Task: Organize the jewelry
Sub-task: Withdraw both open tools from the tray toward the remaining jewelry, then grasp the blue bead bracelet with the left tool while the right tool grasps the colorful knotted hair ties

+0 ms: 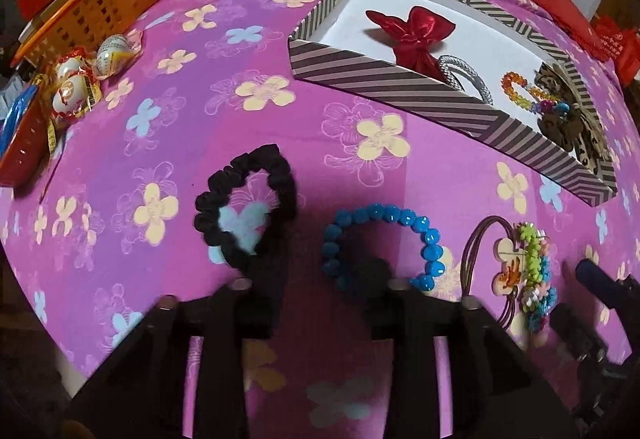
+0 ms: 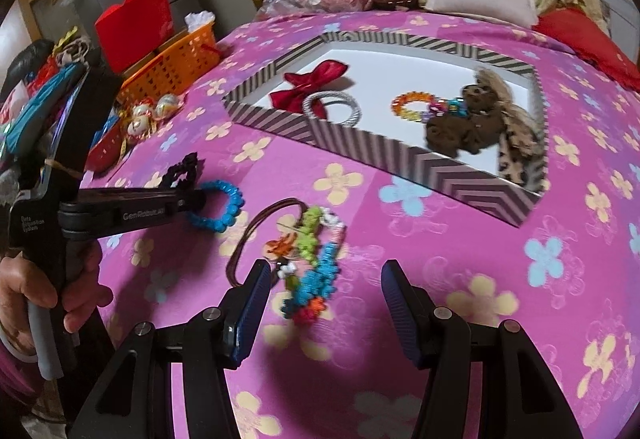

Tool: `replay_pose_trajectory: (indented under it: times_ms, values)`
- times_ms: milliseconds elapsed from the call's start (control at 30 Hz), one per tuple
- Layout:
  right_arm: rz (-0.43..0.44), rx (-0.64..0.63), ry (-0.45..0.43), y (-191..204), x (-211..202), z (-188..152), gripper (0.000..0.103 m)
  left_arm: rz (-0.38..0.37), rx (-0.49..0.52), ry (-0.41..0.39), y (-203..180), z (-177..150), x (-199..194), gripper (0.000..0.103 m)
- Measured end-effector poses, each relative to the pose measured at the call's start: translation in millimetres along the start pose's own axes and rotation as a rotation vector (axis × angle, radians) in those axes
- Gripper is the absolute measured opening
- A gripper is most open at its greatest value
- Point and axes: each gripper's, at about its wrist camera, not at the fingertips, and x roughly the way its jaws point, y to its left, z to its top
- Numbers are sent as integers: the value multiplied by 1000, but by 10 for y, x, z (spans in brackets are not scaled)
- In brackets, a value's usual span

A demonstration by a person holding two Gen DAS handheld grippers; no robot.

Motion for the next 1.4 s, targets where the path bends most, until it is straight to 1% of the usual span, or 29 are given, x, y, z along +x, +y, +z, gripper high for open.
replay_pose_trajectory:
  times_ms: [33,100,133,200,267,333,367,400,433,533,633,700,867,1000,1167,1400]
  values:
    - [1,-17,6,40,38,3,55,-4,-3,-3,1,-6,0,44]
    - [-15,-40,17,84,112,-6,55,3,2,-15,-19,-13,0,44]
    - [-23,-50,28,97,162,-17,53,2,3,-20,-25,-21,-3,44]
    - [-49,-78,14,124,190,-41,44,-1,9,-30,-33,-28,-5,44]
    - [-57,-85,9,102,188,-60,33,-11,12,-35,-31,-27,-6,41]
    - [-48,-69,6,42,160,-71,27,-20,24,-44,-52,-35,-20,21]
    - [-49,-60,4,15,143,-79,22,-30,27,-44,-67,-35,-24,16]
    - [-55,-55,3,-9,123,-95,20,-37,30,-43,-80,-37,-25,9]
    - [-58,-49,1,-26,106,-106,18,-46,35,-44,-99,-40,-27,7]
    - [-43,-18,-10,-83,22,-151,18,-98,34,-41,-125,-70,-45,7]
    - [-43,-4,-48,-109,-147,-155,18,-166,19,-13,-117,-99,-75,7]
    - [-40,0,-70,-101,-240,-132,18,-184,8,-11,-97,-114,-117,7]
    - [-40,1,-121,-60,-471,-58,18,-229,-6,-33,-25,-124,-337,7]
    - [-33,9,-138,-40,-562,-52,18,-238,5,-54,5,-123,-505,7]
    - [-30,1,-145,0,-625,-79,18,-248,-5,-58,49,-116,-616,7]
    - [-21,7,-163,-1,-703,-46,18,-239,5,-86,40,-100,-819,7]
